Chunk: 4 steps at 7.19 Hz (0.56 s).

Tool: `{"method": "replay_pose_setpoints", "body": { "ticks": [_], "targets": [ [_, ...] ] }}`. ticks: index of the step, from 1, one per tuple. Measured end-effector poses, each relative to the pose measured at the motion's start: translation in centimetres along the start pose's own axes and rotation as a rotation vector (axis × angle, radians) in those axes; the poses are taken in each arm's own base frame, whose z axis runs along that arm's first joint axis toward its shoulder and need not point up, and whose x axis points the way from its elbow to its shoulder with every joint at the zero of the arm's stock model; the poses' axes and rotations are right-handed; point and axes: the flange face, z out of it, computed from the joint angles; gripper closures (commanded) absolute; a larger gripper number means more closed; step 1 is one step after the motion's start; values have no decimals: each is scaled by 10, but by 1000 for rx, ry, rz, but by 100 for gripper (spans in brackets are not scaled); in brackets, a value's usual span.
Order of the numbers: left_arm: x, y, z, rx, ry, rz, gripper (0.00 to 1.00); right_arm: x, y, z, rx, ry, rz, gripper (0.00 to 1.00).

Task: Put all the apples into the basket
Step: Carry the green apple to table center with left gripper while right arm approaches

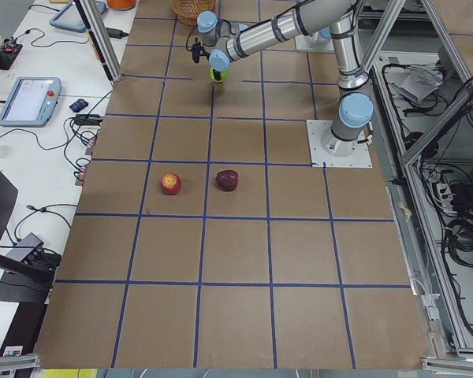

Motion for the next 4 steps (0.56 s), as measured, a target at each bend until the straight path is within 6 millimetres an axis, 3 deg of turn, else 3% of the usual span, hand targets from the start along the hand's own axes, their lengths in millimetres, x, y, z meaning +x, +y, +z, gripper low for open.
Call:
{"method": "replay_pose_setpoints", "body": {
  "ticks": [2, 4],
  "targets": [
    [3, 0, -9, 25, 7, -7, 0, -1, 3, 11, -21, -6, 2, 0],
    [2, 2, -48, 74, 21, -2, 0, -2, 6, 23, -43, -12, 2, 0]
  ]
}}
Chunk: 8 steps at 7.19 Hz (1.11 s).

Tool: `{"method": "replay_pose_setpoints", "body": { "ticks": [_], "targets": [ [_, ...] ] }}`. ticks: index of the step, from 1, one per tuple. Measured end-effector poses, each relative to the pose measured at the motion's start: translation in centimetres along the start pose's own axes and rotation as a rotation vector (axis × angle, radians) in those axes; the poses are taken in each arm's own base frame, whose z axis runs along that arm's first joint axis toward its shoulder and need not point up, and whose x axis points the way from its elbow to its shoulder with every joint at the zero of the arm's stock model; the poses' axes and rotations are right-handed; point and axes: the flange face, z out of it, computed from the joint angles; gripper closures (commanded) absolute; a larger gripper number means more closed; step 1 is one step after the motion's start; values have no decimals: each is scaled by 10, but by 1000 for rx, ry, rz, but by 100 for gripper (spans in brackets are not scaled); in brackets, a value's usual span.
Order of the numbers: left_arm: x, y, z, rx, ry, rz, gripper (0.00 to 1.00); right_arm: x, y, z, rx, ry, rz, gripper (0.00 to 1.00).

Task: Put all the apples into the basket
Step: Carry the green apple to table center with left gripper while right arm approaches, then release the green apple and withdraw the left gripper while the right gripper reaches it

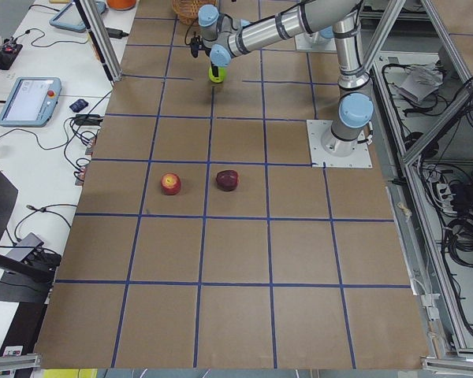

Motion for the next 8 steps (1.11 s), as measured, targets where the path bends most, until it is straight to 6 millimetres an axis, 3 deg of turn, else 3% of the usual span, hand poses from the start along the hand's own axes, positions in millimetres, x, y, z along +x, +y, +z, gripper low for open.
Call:
{"method": "replay_pose_setpoints", "body": {
  "ticks": [1, 3, 6, 8],
  "targets": [
    [-13, -5, -26, 15, 4, -17, 0, -2, -1, 4, -7, -2, 0, 0],
    [-70, -16, -84, -11, -13, -2, 0, -28, -15, 27, -2, 1, -17, 0],
    [-199, -11, -149, -140, -155, 39, 0, -126, -32, 70, 66, 4, 28, 0],
    [-284, -6, -174, -219, -316, 149, 0, -171, -40, 96, 80, 2, 39, 0]
  ]
}}
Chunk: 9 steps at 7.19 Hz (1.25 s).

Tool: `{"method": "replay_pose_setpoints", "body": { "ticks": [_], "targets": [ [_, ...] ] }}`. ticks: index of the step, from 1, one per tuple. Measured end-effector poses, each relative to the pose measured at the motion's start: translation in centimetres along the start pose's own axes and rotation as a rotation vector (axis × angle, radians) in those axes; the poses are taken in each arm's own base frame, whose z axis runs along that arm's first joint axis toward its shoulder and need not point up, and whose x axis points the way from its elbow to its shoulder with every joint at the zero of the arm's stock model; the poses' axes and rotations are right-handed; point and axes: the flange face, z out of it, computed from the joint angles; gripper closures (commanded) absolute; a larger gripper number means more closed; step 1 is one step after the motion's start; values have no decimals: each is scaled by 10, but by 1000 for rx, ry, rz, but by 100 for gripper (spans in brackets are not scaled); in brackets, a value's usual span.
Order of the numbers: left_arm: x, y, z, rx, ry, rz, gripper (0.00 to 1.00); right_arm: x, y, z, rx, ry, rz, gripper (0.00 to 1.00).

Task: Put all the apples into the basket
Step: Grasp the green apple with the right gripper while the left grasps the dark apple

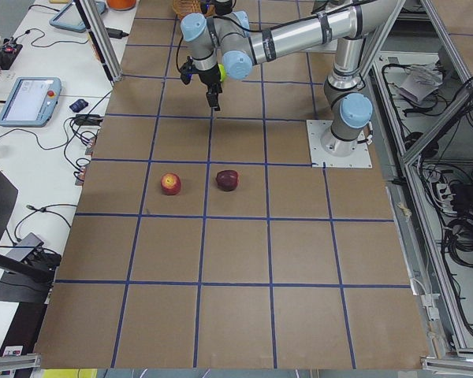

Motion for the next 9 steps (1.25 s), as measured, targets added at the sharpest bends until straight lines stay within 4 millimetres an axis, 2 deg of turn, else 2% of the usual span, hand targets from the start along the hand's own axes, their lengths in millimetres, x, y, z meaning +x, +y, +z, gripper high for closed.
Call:
{"method": "replay_pose_setpoints", "body": {
  "ticks": [2, 4, 5, 6, 9],
  "targets": [
    [-79, 6, 24, -11, -40, 107, 0, -30, -10, 23, -13, -11, 16, 0],
    [-134, 15, 76, 25, -50, 157, 0, -49, -21, 42, -20, -23, 18, 0],
    [-151, 25, 107, 45, -56, 157, 0, -53, -26, 51, -16, -26, 15, 0],
    [-161, 33, 129, 57, -61, 166, 0, -56, -32, 62, -7, -31, 14, 0],
    [-167, 37, 165, 31, -37, 189, 0, -63, -47, 96, 18, -38, 19, 0]
  ]
}}
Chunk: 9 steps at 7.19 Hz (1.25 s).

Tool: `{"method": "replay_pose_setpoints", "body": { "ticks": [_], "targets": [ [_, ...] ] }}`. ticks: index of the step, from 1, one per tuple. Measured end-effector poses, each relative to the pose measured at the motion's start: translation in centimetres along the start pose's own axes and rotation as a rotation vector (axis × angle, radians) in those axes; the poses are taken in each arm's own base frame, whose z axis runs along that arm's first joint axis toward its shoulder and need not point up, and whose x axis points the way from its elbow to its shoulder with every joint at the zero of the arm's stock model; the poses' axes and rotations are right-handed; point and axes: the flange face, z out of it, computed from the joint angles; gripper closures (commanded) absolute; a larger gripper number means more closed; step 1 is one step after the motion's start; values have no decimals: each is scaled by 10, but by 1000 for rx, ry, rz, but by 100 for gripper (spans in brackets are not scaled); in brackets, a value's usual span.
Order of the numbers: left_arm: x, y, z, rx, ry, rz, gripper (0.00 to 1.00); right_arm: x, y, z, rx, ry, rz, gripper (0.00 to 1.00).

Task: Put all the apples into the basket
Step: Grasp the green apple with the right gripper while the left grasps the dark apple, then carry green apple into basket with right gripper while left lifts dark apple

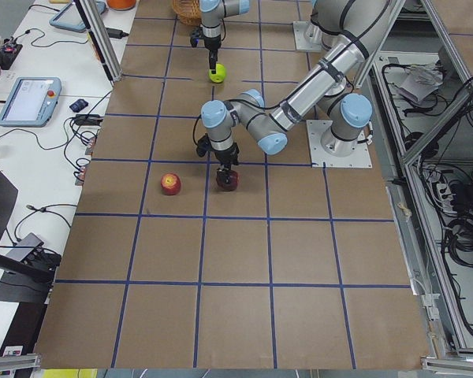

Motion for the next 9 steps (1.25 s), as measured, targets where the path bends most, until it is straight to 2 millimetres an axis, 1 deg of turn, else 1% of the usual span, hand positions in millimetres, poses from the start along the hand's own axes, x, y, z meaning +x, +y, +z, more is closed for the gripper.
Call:
{"method": "replay_pose_setpoints", "body": {
  "ticks": [2, 3, 4, 5, 6, 7, 8, 9],
  "targets": [
    [-5, -7, 15, -3, 0, 2, 0, 0, -1, 14, -9, 8, -6, 0],
    [-7, -11, 22, -3, -1, 3, 0, 0, -1, 24, -27, 15, -12, 38],
    [-9, -13, 24, -2, -3, 4, 0, 0, -2, 32, -38, 16, -15, 99],
    [-12, -14, 23, 2, -9, 5, 0, -1, -4, 35, -42, 13, -15, 100],
    [-15, -16, 20, 9, -19, 3, 0, -1, -4, 33, -42, 11, -21, 100],
    [-19, -17, 17, 15, -27, 0, 0, 1, -5, 25, -32, 7, -32, 100],
    [-24, -15, 15, 20, -30, -7, 23, 9, -8, 5, -10, 1, -34, 100],
    [-27, -12, 16, 21, -26, -12, 59, 33, -16, -25, 9, 6, -12, 100]
  ]
}}
